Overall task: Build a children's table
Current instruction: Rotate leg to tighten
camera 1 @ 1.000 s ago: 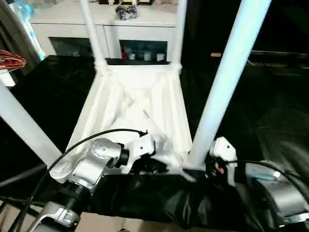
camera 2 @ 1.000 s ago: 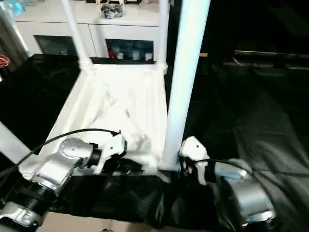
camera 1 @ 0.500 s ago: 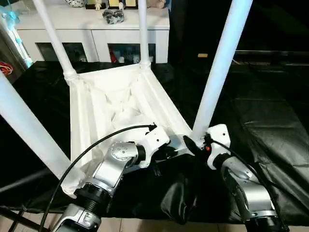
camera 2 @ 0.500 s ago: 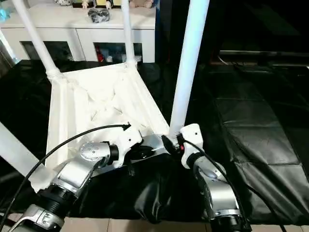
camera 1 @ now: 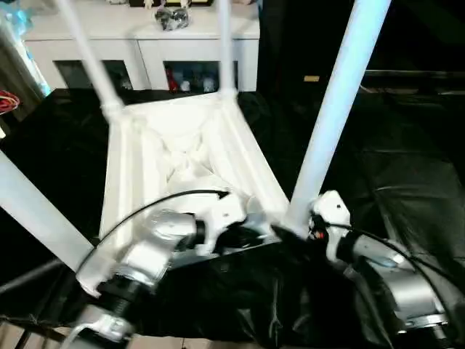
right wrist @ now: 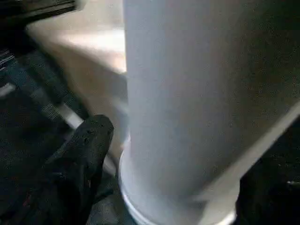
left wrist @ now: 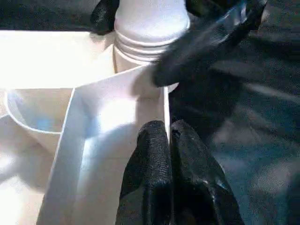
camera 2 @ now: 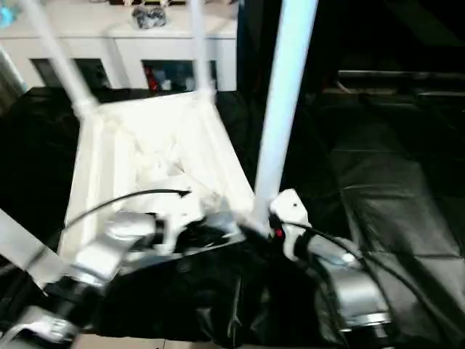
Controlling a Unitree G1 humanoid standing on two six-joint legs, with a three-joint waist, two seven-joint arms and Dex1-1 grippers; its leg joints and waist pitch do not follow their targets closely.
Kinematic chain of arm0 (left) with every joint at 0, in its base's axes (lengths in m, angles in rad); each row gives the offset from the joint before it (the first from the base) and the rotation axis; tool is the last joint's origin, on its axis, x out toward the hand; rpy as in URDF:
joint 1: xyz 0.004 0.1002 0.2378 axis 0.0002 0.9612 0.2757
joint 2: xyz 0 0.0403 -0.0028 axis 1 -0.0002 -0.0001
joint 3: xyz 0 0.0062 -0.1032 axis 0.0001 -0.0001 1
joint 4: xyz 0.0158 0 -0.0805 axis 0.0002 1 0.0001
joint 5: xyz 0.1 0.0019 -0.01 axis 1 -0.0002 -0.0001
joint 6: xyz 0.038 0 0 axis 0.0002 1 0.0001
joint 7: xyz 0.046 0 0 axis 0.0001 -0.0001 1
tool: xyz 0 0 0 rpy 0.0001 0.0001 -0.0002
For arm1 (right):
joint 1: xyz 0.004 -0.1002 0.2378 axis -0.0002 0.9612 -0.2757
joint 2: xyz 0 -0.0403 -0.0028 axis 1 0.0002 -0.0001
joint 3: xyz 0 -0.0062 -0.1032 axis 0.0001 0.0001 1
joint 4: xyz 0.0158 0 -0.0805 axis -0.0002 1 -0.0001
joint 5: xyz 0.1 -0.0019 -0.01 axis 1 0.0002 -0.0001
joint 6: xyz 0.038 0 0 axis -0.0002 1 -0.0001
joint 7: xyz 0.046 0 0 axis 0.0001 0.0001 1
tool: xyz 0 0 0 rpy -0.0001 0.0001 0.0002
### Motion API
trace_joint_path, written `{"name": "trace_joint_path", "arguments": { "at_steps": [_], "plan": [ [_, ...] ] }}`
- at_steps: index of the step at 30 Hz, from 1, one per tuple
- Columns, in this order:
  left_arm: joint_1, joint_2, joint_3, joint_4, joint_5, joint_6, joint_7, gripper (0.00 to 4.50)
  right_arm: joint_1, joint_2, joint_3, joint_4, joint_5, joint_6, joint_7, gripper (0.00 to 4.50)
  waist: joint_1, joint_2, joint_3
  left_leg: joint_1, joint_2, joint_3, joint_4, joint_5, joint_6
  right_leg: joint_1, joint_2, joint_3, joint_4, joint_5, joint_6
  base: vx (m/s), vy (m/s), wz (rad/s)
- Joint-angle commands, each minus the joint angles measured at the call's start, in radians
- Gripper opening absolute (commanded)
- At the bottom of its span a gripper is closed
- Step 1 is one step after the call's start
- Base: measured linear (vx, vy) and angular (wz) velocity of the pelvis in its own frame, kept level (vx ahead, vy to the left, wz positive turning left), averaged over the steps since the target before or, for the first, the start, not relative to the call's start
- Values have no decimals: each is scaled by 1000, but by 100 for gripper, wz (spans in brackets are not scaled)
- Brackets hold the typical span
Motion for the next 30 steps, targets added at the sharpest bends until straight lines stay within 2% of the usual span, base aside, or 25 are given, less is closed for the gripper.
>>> {"name": "trace_joint_path", "arguments": {
  "at_steps": [1, 4, 6, 7, 9, 12, 15, 20, 24, 27, 29, 30],
  "plan": [
    [-13, 2, -30, -16, -21, -12, -63, 0, 2, -8, 64, -8, 16, -4, 87, 378, 5, -18, -50, 15, 64, -28, -46, -101, 136, 35, -58, 34, -47, 106, -272, 0, 0, 0],
    [-15, 34, -28, -12, -31, -17, -109, 0, -4, -40, 76, -9, 26, -13, 149, 378, 9, -18, -44, 18, 66, -26, -51, -155, 118, 30, -60, 34, -54, 12, -274, 0, 0, 0],
    [-17, 43, -28, -10, -38, -19, -123, 0, -6, -50, 83, -11, 33, -13, 172, 378, 11, -20, -42, 21, 68, -27, -56, -199, 90, 30, -60, 36, -59, -63, -267, 0, 0, 0],
    [-17, 43, -28, -10, -38, -19, -123, 0, -6, -50, 83, -11, 33, -13, 172, 378, 12, -19, -42, 22, 69, -28, -57, -201, 82, 29, -62, 37, -59, -68, -266, 0, 0, 0],
    [-21, 60, -28, -5, -49, -22, -144, 0, -11, -67, 92, -13, 46, -12, 209, 366, 11, -23, -45, 20, 68, -28, -56, -184, 79, 32, -61, 37, -56, -47, -267, 0, 0, 0],
    [-26, 75, -30, 4, -55, -29, -168, 0, -22, -83, 105, -4, 40, -20, 241, 345, 13, -22, -45, 19, 66, -27, -52, -162, 85, 32, -61, 37, -50, -10, -275, 0, 0, 0],
    [-26, 75, -31, 4, -53, -30, -167, 0, -25, -82, 107, 5, 28, -29, 237, 321, 16, -26, -46, 20, 66, -26, -49, -152, 88, 31, -62, 37, -48, 9, -284, 0, 0, 0],
    [-20, 49, -32, 2, -49, -35, -128, 0, -16, -57, 109, 13, 26, -37, 204, 283, 15, -27, -43, 20, 66, -27, -50, -183, 76, 31, -63, 38, -52, -45, -280, 0, 0, 0],
    [-12, 17, -30, -5, -46, -24, -80, 0, 1, -23, 102, 14, 28, -27, 148, 273, 15, -27, -40, 20, 67, -30, -56, -223, 53, 30, -63, 40, -57, -107, -264, 0, 0, 0],
    [-11, -17, -23, -1, -36, -14, -16, 0, -1, 27, 81, 40, 11, -10, 48, 272, 9, -28, -37, 21, 66, -31, -61, -257, 28, 27, -65, 41, -63, -159, -251, 0, 0, 0],
    [-12, -36, -19, 3, -26, -7, 25, 0, -7, 55, 69, 63, -9, -7, -18, 271, 2, -30, -33, 22, 64, -32, -65, -289, 11, 23, -64, 42, -71, -228, -227, 0, 0, 0],
    [-14, -70, -14, 8, -13, 4, 90, 0, -15, 103, 47, 93, -23, 3, -108, 271, 0, -27, -31, 21, 64, -33, -66, -298, 5, 22, -65, 43, -72, -245, -222, 0, 0, 0]
  ]
}}
